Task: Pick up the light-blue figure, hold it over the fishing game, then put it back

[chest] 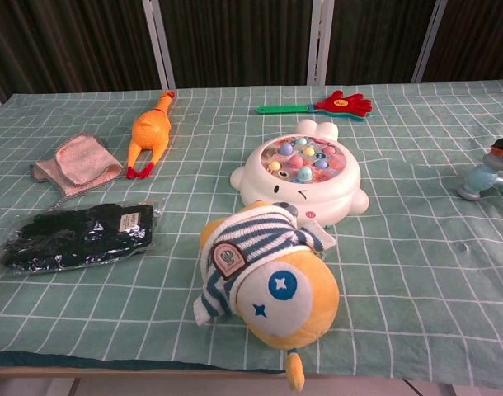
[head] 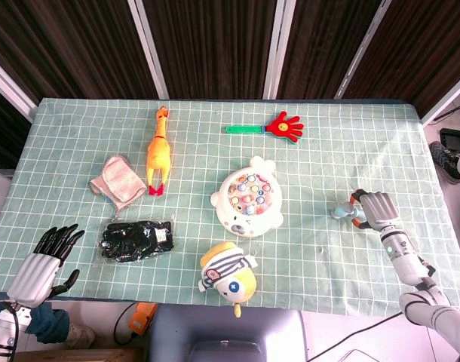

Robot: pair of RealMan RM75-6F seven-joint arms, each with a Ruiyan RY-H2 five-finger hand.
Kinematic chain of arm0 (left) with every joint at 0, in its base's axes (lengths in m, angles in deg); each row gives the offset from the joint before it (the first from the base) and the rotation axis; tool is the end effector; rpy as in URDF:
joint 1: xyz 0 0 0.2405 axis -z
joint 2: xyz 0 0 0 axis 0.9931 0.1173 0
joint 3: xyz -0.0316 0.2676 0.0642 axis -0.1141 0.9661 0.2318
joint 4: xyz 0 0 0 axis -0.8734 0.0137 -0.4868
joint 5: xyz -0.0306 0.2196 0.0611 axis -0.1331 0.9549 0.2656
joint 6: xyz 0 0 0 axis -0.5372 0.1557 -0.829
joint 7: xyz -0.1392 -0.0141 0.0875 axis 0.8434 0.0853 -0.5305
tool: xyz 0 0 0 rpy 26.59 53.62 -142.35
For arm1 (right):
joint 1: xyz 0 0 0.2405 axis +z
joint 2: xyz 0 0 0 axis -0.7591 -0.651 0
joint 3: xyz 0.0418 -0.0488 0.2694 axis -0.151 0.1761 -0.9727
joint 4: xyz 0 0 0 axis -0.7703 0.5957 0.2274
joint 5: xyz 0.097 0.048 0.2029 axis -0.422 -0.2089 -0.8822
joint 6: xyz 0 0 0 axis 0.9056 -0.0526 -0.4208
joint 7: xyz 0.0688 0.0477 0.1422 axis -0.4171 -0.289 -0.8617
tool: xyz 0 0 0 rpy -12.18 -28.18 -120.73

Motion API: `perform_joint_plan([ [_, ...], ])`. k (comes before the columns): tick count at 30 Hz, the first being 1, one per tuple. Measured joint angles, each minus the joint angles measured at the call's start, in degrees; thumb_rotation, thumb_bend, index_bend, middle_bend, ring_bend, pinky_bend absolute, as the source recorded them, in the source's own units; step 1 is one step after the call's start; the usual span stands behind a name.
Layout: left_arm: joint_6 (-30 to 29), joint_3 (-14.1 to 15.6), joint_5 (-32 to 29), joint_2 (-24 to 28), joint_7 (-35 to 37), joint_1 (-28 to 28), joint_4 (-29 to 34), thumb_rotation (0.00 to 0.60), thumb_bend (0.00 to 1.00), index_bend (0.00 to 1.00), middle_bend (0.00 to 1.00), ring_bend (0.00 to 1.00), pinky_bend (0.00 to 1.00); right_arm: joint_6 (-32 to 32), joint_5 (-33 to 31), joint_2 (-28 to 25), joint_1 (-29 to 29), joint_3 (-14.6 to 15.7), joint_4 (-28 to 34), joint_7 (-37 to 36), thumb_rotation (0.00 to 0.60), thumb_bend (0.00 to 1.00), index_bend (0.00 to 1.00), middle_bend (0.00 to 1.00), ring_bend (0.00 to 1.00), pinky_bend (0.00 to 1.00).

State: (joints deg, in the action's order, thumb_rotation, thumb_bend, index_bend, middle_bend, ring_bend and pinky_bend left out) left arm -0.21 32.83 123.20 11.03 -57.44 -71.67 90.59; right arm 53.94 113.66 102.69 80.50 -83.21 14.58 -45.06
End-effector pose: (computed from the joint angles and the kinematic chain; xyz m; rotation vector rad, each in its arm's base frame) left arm -0.3209 0.2184 0.1116 -1.6805 -0.8883 -0.9247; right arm -0.3947 -0.4007 0.0477 1.6402 -0.9177 0.5623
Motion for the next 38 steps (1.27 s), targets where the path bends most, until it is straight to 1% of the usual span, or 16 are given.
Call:
perform_joint_plan([
  [4, -0.1, 0.0, 0.0, 0.0, 0.0, 0.0, 0.0, 0.6, 0.39, 0.0, 0.0, 0.0, 0.0, 0.7, 0.3, -0.3, -0.3, 0.2, 0.3, 0.1, 0.6, 0.4, 0.52, 0.39, 0.5, 0.53],
  [8, -0.3, -0.1, 0.0, 0.0, 0.1, -0.1, -0.1, 0.6, 0.4, 0.0, 0.0, 0.0, 0.0, 2.3, 1.0, -1.4, -1.0, 0.5, 2.1, 0.0, 0.6, 0.38, 0.46, 0.31, 0.4, 0.46],
  [13, -0.2, 0.1, 0.2, -0.1, -0.1, -0.1, -0.1, 0.6, 0.39, 0.0, 0.0, 0.0, 0.0, 8.0, 2.9, -5.2, -3.0, 1.3, 8.3, 0.1, 0.6, 0.34, 0.38, 0.22, 0.31, 0.38],
  [14, -0.2, 0.1, 0.3, -0.1, -0.2, -0.1, 0.0, 0.6, 0.39, 0.0, 0.0, 0.0, 0.0, 9.1, 3.2, -6.1, -3.5, 1.4, 9.8, 0.3, 0.6, 0.33, 0.35, 0.19, 0.26, 0.36],
  [15, -0.4, 0.1, 0.5, -0.1, -0.3, -0.1, 0.0, 0.6, 0.39, 0.0, 0.0, 0.0, 0.0, 10.5, 3.6, -7.5, -4.1, 1.6, 12.2, 0.7, 0.6, 0.33, 0.31, 0.14, 0.21, 0.32],
  [16, -0.6, 0.2, 0.6, -0.1, -0.3, -0.2, 0.0, 0.6, 0.39, 0.0, 0.0, 0.0, 0.0, 11.5, 3.9, -8.6, -4.6, 1.8, 14.1, 1.1, 0.6, 0.32, 0.25, 0.09, 0.13, 0.26],
  [17, -0.8, 0.2, 0.6, -0.1, -0.4, -0.3, 0.0, 0.6, 0.39, 0.0, 0.0, 0.0, 0.0, 12.5, 4.2, -9.8, -5.2, 2.0, 16.4, 1.6, 0.6, 0.31, 0.16, 0.03, 0.06, 0.15],
  [18, -1.0, 0.1, 0.6, -0.1, -0.5, -0.4, 0.0, 0.6, 0.39, 0.0, 0.0, 0.0, 0.0, 14.0, 4.5, -11.5, -6.0, 2.3, 19.7, 2.3, 0.6, 0.3, 0.09, 0.0, 0.01, 0.07],
  [20, -1.1, -0.1, 0.4, -0.1, -0.5, -0.4, 0.0, 0.6, 0.39, 0.0, 0.0, 0.0, 0.0, 16.6, 5.0, -14.1, -7.7, 2.8, 25.5, 3.9, 0.6, 0.29, 0.01, 0.0, 0.0, 0.0],
  [23, -1.7, -0.4, 0.0, -0.3, -0.7, -0.6, -0.1, 0.6, 0.39, 0.0, 0.0, 0.0, 0.0, 23.5, 6.6, -17.9, -11.8, 4.1, 36.5, 8.0, 0.6, 0.29, 0.0, 0.0, 0.0, 0.0],
  [24, -2.0, -0.6, -0.1, -0.4, -1.0, -0.8, -0.2, 0.6, 0.39, 0.0, 0.0, 0.0, 0.0, 27.1, 7.4, -18.9, -13.9, 4.7, 40.5, 9.7, 0.6, 0.29, 0.0, 0.0, 0.0, 0.0],
  [27, -2.9, -0.8, 0.0, -0.8, -1.7, -1.1, -0.4, 0.6, 0.39, 0.0, 0.0, 0.0, 0.0, 37.0, 9.8, -20.0, -19.7, 6.4, 47.1, 14.5, 0.6, 0.29, 0.01, 0.0, 0.0, 0.0],
  [30, -3.5, -0.6, 0.6, -0.8, -1.8, -1.3, -0.5, 0.6, 0.39, 0.0, 0.0, 0.0, 0.0, 44.3, 12.5, -20.4, -25.0, 7.7, 48.5, 20.4, 0.6, 0.29, 0.01, 0.0, 0.0, 0.0],
  [31, -3.7, -0.6, 0.8, -0.8, -1.8, -1.4, -0.5, 0.6, 0.39, 0.0, 0.0, 0.0, 0.0, 45.4, 12.9, -20.4, -26.0, 7.9, 48.5, 21.7, 0.6, 0.29, 0.01, 0.0, 0.0, 0.0],
  [33, -3.9, -0.3, 1.3, -0.8, -1.9, -1.6, -0.5, 0.6, 0.39, 0.0, 0.0, 0.0, 0.0, 46.5, 13.2, -20.7, -27.2, 8.0, 48.5, 22.9, 0.6, 0.29, 0.01, 0.0, 0.0, 0.0],
  [38, -3.8, -0.3, 1.2, -0.9, -2.4, -1.7, -0.3, 0.6, 0.39, 0.0, 0.0, 0.0, 0.0, 44.9, 12.8, -21.5, -28.2, 7.8, 48.5, 20.3, 0.6, 0.29, 0.01, 0.0, 0.0, 0.0],
])
